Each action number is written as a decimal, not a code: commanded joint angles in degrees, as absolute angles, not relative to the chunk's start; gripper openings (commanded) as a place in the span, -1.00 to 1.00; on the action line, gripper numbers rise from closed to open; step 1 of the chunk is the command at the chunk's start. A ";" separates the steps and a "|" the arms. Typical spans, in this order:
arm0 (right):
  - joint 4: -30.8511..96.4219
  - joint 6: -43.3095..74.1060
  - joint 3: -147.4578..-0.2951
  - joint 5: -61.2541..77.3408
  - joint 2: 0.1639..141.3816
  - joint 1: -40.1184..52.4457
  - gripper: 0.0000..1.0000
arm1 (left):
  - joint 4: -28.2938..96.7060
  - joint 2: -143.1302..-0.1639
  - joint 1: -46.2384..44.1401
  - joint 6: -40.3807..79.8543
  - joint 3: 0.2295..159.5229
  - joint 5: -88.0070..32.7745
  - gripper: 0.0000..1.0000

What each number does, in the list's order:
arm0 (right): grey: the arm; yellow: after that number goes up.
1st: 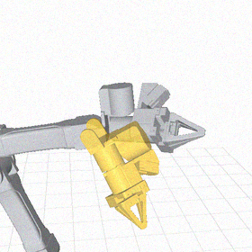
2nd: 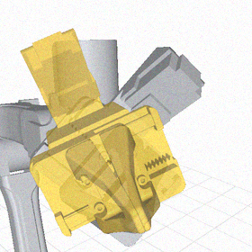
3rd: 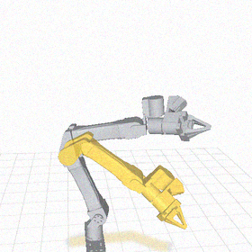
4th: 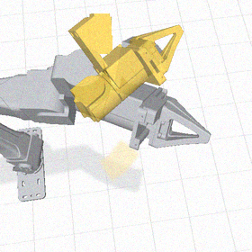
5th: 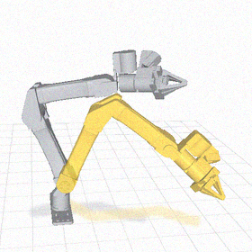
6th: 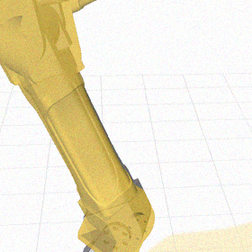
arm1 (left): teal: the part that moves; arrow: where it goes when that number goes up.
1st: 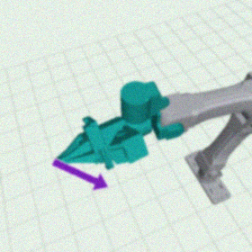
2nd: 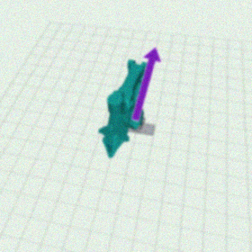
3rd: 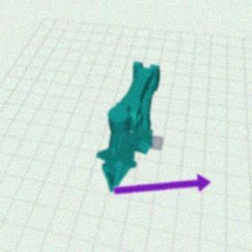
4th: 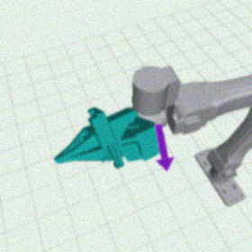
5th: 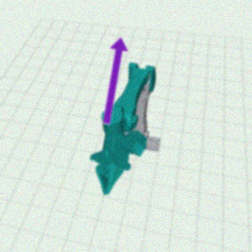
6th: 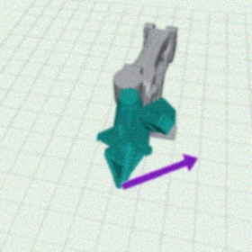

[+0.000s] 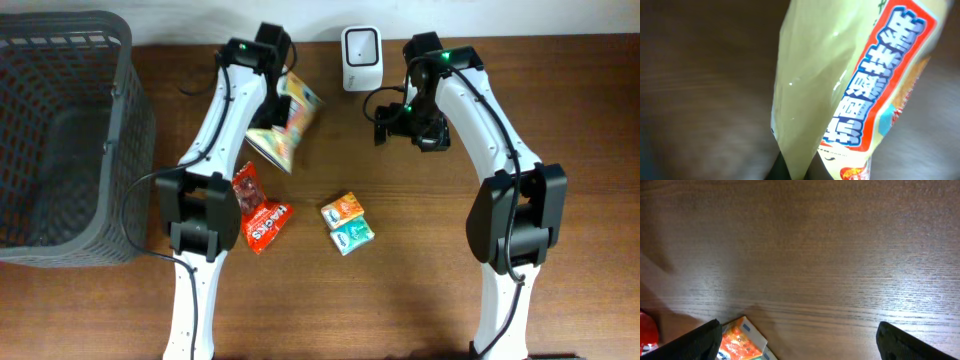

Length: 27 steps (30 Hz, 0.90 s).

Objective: Scan the item barcode

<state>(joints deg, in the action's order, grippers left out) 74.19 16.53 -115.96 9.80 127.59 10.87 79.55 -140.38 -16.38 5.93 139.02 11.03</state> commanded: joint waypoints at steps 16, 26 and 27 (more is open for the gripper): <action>73.23 16.71 -115.66 1.04 127.13 11.18 0.97 | 72.42 -136.92 -25.67 13.45 120.14 62.54 -1.00; 74.17 16.71 -116.46 -0.05 127.11 9.52 0.97 | 73.08 -136.92 -34.68 15.84 116.16 42.92 -0.78; 74.81 16.73 -116.97 -0.03 127.11 8.82 0.97 | 73.06 -136.92 -35.27 15.84 116.18 40.36 -0.50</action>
